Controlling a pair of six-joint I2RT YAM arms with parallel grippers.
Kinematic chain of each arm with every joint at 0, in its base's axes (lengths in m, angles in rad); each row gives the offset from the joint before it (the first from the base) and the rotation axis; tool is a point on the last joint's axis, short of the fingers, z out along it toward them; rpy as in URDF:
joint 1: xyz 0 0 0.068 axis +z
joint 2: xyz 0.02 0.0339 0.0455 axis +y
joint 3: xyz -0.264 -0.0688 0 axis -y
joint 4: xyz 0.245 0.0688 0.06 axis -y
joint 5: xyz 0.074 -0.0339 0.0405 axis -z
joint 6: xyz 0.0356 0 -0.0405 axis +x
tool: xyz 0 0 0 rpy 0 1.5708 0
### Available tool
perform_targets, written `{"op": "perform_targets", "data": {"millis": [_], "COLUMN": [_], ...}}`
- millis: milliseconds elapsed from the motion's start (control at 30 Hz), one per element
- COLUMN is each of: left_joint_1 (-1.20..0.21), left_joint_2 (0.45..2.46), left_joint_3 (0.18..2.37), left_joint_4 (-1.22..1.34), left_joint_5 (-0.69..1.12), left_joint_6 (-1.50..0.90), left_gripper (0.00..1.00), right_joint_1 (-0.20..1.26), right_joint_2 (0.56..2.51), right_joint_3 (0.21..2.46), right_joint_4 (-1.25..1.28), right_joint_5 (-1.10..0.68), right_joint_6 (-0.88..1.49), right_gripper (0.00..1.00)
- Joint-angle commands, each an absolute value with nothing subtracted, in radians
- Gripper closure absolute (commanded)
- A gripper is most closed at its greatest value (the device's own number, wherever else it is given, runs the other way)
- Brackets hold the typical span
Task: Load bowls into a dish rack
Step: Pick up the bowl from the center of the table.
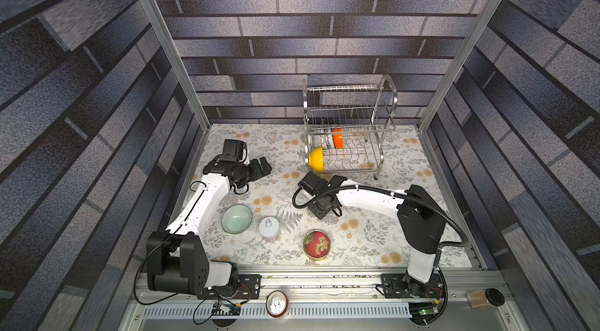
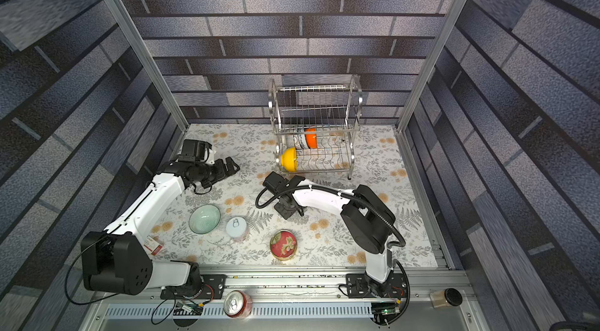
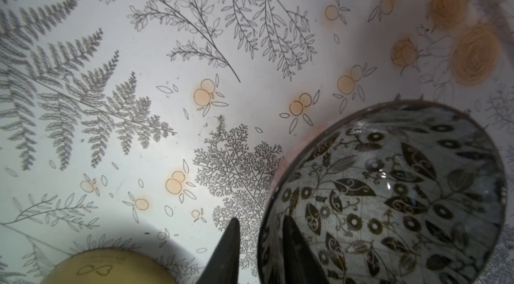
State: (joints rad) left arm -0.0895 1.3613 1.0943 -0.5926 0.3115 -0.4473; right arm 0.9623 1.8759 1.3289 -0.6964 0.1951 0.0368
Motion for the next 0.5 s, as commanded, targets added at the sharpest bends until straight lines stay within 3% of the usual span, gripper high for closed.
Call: {"op": "perform_targets", "data": {"millis": [0, 200, 467], "left_joint_1": [-0.08, -0.084, -0.109], "left_joint_2": [1.371, 1.391, 1.377], "left_joint_3": [1.144, 1.181, 1.177], "left_joint_4": [-0.642, -0.65, -0.635], "left_joint_5": [0.314, 0.331, 0.345], "left_joint_6": [-0.387, -0.348, -0.291], "left_gripper": [0.0, 0.0, 0.0], "right_joint_1": [0.97, 0.971, 0.969], "right_joint_2": [1.888, 1.862, 1.772], "right_joint_3": [1.355, 1.343, 1.287], "right_joint_4": [-0.728, -0.714, -0.664], "right_joint_5": [0.218, 0.205, 0.213], "right_joint_6": [0.027, 0.034, 0.044], "right_gripper": [0.78, 0.9, 0.95]}}
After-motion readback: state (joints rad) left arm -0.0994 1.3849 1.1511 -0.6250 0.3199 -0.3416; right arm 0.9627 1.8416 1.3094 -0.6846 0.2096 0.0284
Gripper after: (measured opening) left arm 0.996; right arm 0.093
